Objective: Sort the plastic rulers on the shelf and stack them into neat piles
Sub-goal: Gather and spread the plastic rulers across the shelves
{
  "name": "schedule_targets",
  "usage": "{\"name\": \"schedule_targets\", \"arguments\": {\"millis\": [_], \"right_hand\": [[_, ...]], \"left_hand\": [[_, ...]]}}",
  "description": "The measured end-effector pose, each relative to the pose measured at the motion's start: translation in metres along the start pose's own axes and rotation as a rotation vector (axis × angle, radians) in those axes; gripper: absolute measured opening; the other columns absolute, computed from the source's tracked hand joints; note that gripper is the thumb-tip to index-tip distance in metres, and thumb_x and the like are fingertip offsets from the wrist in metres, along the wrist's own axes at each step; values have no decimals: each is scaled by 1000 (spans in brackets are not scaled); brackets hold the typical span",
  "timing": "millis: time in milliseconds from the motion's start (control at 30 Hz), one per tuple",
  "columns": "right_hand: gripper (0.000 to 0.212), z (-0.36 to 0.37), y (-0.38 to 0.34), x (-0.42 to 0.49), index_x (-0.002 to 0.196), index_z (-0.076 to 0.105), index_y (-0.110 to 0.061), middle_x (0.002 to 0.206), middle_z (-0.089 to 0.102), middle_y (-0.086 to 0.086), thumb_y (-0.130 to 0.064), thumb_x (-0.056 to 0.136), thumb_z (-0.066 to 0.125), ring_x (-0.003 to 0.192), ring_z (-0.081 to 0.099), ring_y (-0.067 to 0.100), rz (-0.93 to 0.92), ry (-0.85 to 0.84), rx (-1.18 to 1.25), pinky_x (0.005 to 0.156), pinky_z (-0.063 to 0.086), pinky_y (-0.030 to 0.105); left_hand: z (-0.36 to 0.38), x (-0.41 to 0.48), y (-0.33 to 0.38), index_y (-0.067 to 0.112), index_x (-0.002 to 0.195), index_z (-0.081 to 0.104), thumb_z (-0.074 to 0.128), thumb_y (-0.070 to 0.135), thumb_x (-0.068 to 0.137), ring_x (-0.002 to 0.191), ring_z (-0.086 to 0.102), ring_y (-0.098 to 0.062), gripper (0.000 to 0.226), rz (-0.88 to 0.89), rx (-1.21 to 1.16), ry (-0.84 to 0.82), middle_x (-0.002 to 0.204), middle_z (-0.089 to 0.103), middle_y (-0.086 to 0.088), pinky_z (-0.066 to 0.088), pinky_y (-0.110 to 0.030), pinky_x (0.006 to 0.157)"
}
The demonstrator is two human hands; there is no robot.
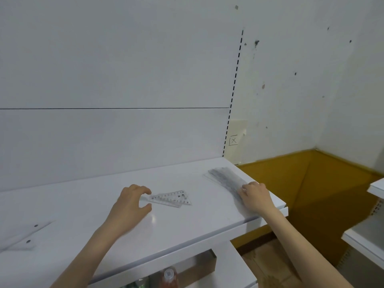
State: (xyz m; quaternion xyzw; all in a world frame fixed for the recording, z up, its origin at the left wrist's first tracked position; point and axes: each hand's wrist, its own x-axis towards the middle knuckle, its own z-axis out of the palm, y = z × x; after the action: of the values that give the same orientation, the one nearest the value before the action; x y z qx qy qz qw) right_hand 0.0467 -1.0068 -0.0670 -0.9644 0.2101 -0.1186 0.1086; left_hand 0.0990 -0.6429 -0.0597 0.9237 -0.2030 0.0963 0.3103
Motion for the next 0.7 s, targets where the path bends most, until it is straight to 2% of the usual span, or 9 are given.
{"name": "schedule_targets", "arguments": {"millis": [67, 133, 200, 267, 300, 433, 533, 700], "right_hand": [[47, 4, 5, 5, 64, 44, -21, 79, 52, 0, -45, 94, 17, 84, 49, 22, -18, -38, -40, 71, 35, 31], [56, -2, 2, 2, 79, 55, -18, 85, 55, -1, -52, 90, 11, 94, 52, 24, -37, -43, -67, 73, 38, 32], [47, -13, -6, -6, 107, 60, -16, 108, 60, 4, -47, 98, 26, 110, 51, 28, -54, -16, -34, 86, 42, 36], [47, -22, -15, -11, 131, 51, -14, 134, 53, 6, -44, 100, 33, 126, 43, 29, -88, 28, -21, 101, 37, 38], [49, -27, -20, -13, 137, 47, -14, 140, 49, 5, -44, 100, 34, 130, 40, 28, -118, 49, -21, 105, 33, 37], [52, -33, -57, -20, 134, 52, -10, 137, 54, 7, -44, 97, 38, 129, 43, 27, -336, 103, 92, 107, 26, 32], [43, -28, -103, -24, 130, 57, -11, 134, 56, 3, -37, 96, 52, 128, 41, 25, -495, 96, 171, 106, 28, 31], [33, -1, -233, -51, 122, 62, -18, 128, 59, -3, -30, 92, 59, 125, 43, 19, -817, -28, 304, 94, 30, 21]], "left_hand": [[-1, 1, -1, 31, 106, 56, 63, 20, 84, 109, 44, -13, 26, 2, -3, 5, 108, 49, 12, 41, -30, 86], [-2, 2, -2, 35, 101, 52, 64, 20, 84, 107, 45, -14, 25, 11, -8, 16, 107, 50, 12, 42, -32, 87], [-3, 4, -2, 35, 100, 53, 64, 21, 84, 108, 45, -14, 24, 14, -10, 27, 107, 50, 12, 42, -33, 88], [-4, 5, -1, 31, 104, 57, 64, 21, 84, 109, 45, -15, 23, 11, -4, 36, 110, 50, 11, 42, -34, 89], [-6, 5, -2, 29, 106, 58, 64, 22, 85, 109, 45, -15, 23, 10, -2, 42, 111, 51, 9, 42, -34, 89], [-20, -1, -2, 25, 111, 60, 62, 23, 86, 114, 44, -15, 25, 0, 18, 82, 119, 53, 6, 42, -36, 93], [-45, -19, -7, 23, 115, 58, 59, 24, 88, 115, 41, -11, 27, -42, 62, 114, 125, 50, 7, 42, -32, 91], [-123, -93, -56, 22, 116, 58, 56, 24, 90, 117, 39, -11, 27, -219, 156, 254, 126, 49, 7, 42, -30, 91]]}}
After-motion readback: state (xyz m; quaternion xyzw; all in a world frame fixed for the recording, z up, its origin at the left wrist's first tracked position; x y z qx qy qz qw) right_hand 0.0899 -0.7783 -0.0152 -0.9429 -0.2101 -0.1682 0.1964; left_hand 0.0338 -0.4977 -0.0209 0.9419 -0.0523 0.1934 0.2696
